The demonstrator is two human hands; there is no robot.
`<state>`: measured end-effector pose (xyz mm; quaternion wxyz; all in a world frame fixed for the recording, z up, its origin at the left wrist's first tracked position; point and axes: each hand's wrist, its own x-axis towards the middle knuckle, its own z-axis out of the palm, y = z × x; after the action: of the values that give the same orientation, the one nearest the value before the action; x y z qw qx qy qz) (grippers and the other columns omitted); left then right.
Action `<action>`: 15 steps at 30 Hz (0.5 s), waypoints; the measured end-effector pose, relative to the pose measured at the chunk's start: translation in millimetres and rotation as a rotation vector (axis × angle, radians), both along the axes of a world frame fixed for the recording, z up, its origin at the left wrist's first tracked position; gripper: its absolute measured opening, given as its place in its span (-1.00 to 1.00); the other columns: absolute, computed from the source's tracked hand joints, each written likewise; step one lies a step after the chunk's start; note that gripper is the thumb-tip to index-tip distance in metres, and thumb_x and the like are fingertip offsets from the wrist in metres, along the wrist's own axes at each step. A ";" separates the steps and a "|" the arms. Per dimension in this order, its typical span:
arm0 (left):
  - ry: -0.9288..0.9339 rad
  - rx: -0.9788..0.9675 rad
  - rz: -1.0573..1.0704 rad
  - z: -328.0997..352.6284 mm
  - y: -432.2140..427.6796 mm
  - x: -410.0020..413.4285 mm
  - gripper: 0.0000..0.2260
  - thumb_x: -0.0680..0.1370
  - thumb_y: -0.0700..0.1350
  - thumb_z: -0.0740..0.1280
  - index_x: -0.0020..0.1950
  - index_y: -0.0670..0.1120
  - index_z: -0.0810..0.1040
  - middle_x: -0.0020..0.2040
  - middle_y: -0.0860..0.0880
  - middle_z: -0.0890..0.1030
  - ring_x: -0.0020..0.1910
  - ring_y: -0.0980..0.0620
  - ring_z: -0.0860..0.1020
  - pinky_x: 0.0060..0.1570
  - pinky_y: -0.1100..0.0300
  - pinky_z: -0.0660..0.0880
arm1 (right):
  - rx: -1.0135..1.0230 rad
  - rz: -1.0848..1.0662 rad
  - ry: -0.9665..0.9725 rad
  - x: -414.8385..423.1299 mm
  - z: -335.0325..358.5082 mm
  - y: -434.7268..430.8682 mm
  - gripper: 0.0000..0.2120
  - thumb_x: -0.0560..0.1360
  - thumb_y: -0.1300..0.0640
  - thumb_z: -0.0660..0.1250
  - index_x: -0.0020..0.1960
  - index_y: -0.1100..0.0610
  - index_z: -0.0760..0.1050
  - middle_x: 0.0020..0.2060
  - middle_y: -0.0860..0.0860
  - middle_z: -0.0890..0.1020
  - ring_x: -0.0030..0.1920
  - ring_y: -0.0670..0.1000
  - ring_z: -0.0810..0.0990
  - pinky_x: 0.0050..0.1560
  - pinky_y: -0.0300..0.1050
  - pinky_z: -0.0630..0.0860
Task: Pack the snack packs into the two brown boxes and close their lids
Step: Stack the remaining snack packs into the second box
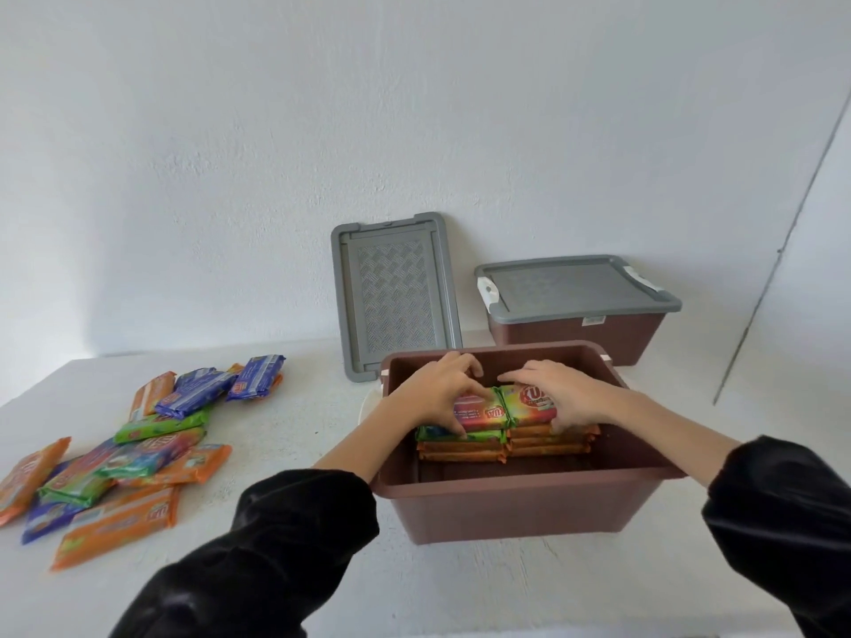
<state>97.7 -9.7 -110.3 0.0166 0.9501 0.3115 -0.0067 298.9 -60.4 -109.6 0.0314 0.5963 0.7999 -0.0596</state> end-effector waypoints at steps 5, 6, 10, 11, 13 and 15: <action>0.014 -0.167 -0.038 3.0 6.4 8.1 -0.44 0.33 -0.12 0.52 0.31 -0.01 0.49 0.32 -0.02 0.44 0.30 -0.01 0.38 0.27 0.07 0.35 | -0.009 -0.008 0.044 5.5 6.7 8.2 -0.30 0.33 0.11 0.50 0.41 0.00 0.31 0.25 0.01 0.44 0.28 0.04 0.40 0.26 -0.11 0.37; 0.006 -0.169 -0.041 2.7 8.3 6.8 -0.44 0.33 -0.12 0.53 0.30 -0.01 0.49 0.31 -0.02 0.46 0.29 -0.01 0.40 0.25 0.08 0.35 | -0.015 0.001 0.038 4.4 6.4 9.4 -0.32 0.32 0.07 0.51 0.38 -0.01 0.34 0.22 0.00 0.45 0.24 0.03 0.41 0.23 -0.11 0.39; -0.013 -0.154 -0.067 -0.5 11.3 4.9 -0.45 0.32 -0.12 0.53 0.29 -0.02 0.50 0.29 -0.04 0.48 0.27 -0.01 0.42 0.26 0.08 0.35 | 0.035 0.017 -0.005 1.4 5.1 11.2 -0.35 0.30 0.02 0.50 0.35 -0.05 0.36 0.08 -0.04 0.44 0.10 -0.04 0.42 0.03 -0.21 0.37; -0.019 -0.155 -0.075 -1.4 11.7 4.9 -0.45 0.32 -0.12 0.53 0.29 -0.03 0.50 0.29 -0.04 0.49 0.27 -0.01 0.42 0.26 0.08 0.35 | 0.055 0.017 0.002 2.1 5.3 10.7 -0.36 0.30 0.02 0.50 0.34 -0.05 0.37 0.02 -0.07 0.42 0.04 -0.07 0.40 -0.01 -0.23 0.34; -0.029 -0.164 -0.086 -2.8 13.6 3.9 -0.45 0.32 -0.12 0.53 0.29 -0.03 0.51 0.29 -0.05 0.49 0.27 -0.02 0.43 0.27 0.07 0.36 | 0.083 0.008 0.022 4.2 3.9 9.9 -0.39 0.31 0.00 0.48 0.33 -0.04 0.39 -0.04 -0.09 0.37 -0.01 -0.10 0.36 -0.06 -0.25 0.30; -0.028 -0.165 -0.090 -3.5 15.0 2.4 -0.44 0.32 -0.12 0.53 0.30 -0.01 0.49 0.29 -0.05 0.47 0.27 -0.02 0.41 0.27 0.02 0.37 | 0.078 -0.002 0.022 5.8 2.6 8.7 -0.40 0.33 -0.02 0.48 0.33 -0.04 0.39 -0.03 -0.09 0.37 0.00 -0.09 0.37 -0.06 -0.25 0.29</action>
<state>100.2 5.3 -113.8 0.0987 0.9585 0.2668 -0.0195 304.7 -51.7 -107.0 -0.0010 0.5973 0.8012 -0.0351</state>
